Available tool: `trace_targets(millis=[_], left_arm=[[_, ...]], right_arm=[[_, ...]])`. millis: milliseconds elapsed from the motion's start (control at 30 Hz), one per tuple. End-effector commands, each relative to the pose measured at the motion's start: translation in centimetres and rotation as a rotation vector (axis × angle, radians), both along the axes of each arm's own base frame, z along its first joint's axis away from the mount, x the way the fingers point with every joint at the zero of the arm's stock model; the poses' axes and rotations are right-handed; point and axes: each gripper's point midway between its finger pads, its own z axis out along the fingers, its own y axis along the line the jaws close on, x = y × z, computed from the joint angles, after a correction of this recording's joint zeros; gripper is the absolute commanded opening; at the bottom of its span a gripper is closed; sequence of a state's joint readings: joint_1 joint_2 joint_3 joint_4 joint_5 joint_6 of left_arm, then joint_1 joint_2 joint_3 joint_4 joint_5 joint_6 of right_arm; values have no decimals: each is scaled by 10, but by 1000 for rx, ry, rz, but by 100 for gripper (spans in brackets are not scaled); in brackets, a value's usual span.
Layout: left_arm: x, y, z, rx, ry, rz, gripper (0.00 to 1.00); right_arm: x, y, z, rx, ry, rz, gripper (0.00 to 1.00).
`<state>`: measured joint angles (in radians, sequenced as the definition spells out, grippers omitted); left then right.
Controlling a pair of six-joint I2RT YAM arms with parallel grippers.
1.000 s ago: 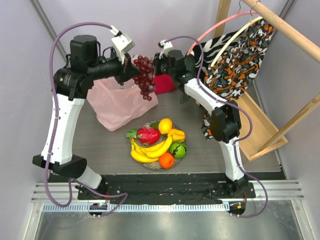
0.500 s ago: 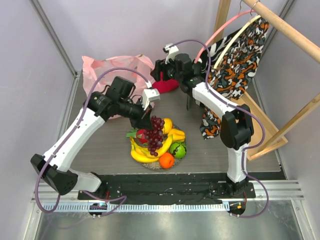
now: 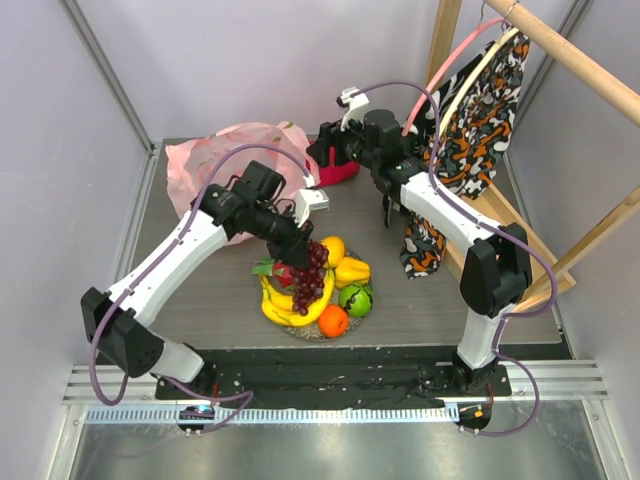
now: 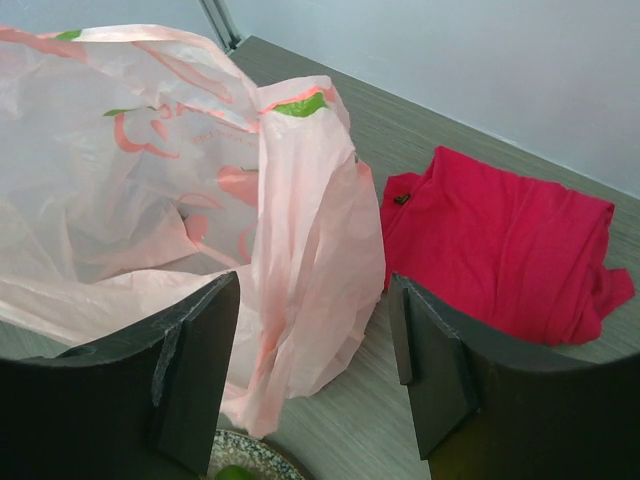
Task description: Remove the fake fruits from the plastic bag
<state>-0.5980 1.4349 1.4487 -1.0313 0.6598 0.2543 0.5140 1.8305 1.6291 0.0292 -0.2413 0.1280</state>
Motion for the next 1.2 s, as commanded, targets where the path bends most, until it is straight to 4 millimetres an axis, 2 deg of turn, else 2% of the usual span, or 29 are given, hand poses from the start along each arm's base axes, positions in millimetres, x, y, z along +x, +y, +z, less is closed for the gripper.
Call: trace_targets(millis=[0, 100, 233, 267, 333, 367, 500, 667, 733, 767, 800, 867, 900, 933, 967, 1000, 1033, 1067, 1100, 1133, 1167], left_arm=[[9, -14, -1, -25, -23, -24, 31], [17, -18, -3, -15, -25, -12, 44], [27, -21, 6, -21, -62, 4, 57], [29, -21, 7, -18, -71, 8, 64], [31, -21, 11, -21, -83, 13, 69], [31, -20, 12, -18, -89, 15, 89], [31, -19, 19, -22, -107, 15, 91], [25, -6, 41, -14, -176, 14, 92], [20, 10, 49, 25, -223, 34, 92], [20, 17, 53, 29, -248, 47, 92], [18, 28, 62, 31, -294, 83, 92], [24, 40, 71, 27, -352, 152, 99], [25, 46, 71, 33, -362, 189, 100], [28, 54, 77, 34, -396, 228, 100], [35, 65, 79, 38, -400, 281, 100], [39, 71, 80, 27, -380, 332, 100], [42, 77, 86, -1, -379, 368, 100], [53, 93, 88, -10, -365, 448, 100], [56, 97, 94, -43, -347, 499, 100], [59, 102, 99, -64, -339, 539, 100], [61, 110, 104, -89, -335, 581, 100]], right_arm=[[-9, 1, 30, 40, -64, 21, 69], [-7, 1, 34, 44, -72, 18, 69], [-7, 1, 37, 48, -75, 19, 69], [-7, 2, 36, 48, -73, 20, 69], [-6, 2, 34, 47, -70, 22, 69], [-7, 3, 34, 47, -67, 25, 69], [-7, 4, 33, 51, -62, 30, 69], [-16, 1, 37, 12, -85, 58, 69], [-34, 1, 50, -22, -142, 138, 71], [-42, -1, 44, -45, -114, 150, 72], [-56, -5, 48, -45, -113, 160, 73], [-76, -6, 41, -56, -86, 187, 73], [-88, -7, 20, -96, -61, 210, 74], [-113, 1, 28, -119, -101, 258, 74], [-131, 5, 17, -153, -85, 295, 74], [-152, 11, -3, -198, -66, 347, 74], [-186, 25, 1, -252, -148, 448, 74], [-211, 31, -13, -301, -151, 518, 74], [-232, 34, -32, -351, -157, 581, 74], [-249, 38, -38, -380, -177, 634, 74], [-286, 50, -48, -420, -204, 750, 74]])
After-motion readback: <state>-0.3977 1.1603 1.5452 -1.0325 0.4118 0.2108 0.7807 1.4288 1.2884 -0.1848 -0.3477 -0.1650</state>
